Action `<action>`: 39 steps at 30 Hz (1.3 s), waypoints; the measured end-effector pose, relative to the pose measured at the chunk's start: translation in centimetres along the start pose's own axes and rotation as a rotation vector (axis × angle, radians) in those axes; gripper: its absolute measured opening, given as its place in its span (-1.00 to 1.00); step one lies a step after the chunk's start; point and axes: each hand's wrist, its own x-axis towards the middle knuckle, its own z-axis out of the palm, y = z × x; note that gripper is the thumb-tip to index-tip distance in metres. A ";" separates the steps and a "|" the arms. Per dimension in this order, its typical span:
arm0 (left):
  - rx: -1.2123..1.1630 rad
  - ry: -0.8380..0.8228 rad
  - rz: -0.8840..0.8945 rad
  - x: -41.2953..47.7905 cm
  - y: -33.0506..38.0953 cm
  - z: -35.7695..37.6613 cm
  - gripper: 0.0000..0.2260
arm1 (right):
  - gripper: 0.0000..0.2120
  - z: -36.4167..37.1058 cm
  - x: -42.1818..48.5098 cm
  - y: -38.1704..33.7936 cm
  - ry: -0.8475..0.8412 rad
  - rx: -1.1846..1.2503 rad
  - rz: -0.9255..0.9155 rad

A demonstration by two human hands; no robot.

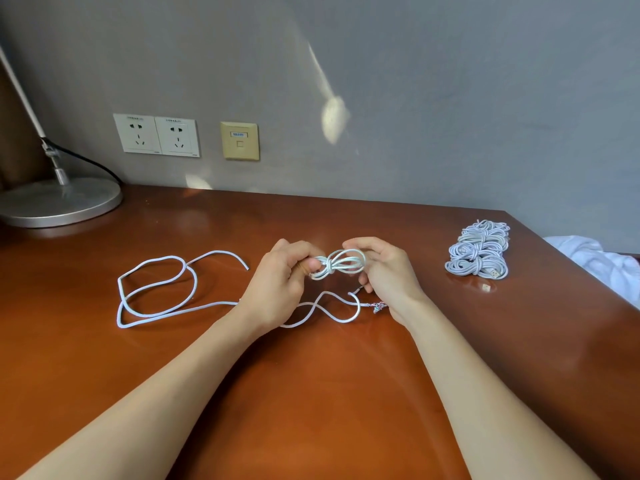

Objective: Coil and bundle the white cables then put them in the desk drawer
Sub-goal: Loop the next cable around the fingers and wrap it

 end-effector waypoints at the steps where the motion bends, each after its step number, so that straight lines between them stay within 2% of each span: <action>1: -0.020 0.024 -0.020 0.0 0.1 0.0 -0.77 | -0.79 0.0 0.0 0.0 -0.009 -0.022 -0.011; 3: -0.059 0.071 -0.063 0.0 0.3 0.1 -0.77 | -0.89 0.0 0.1 0.2 -0.018 -0.094 -0.059; 7: -0.152 0.167 -0.210 0.2 0.8 0.1 -0.82 | -0.88 0.4 -0.1 0.5 -0.042 -0.241 -0.146; 15: -0.087 0.289 -0.347 0.9 -0.1 0.0 -0.83 | -0.90 1.1 -0.7 0.2 -0.187 -0.385 -0.249; 20: 0.058 0.279 -0.259 0.8 -0.7 -0.4 -0.86 | -0.93 1.1 -0.8 0.1 -0.210 -0.419 -0.305; 23: 0.135 0.247 -0.263 0.7 -0.6 -0.3 -0.88 | -0.94 1.1 -1.0 0.2 -0.225 -0.440 -0.311; 29: 0.204 0.171 -0.244 0.7 -0.8 -0.1 -0.87 | -0.95 1.2 -1.0 0.1 -0.149 -0.474 -0.352; 36: 0.289 0.092 -0.064 0.6 -0.9 -0.4 -0.84 | -0.88 1.4 -0.7 0.2 -0.056 -0.536 -0.527; 39: 0.298 0.054 0.012 0.6 -0.9 -0.6 -0.84 | -0.88 1.2 -0.4 0.2 -0.010 -0.499 -0.545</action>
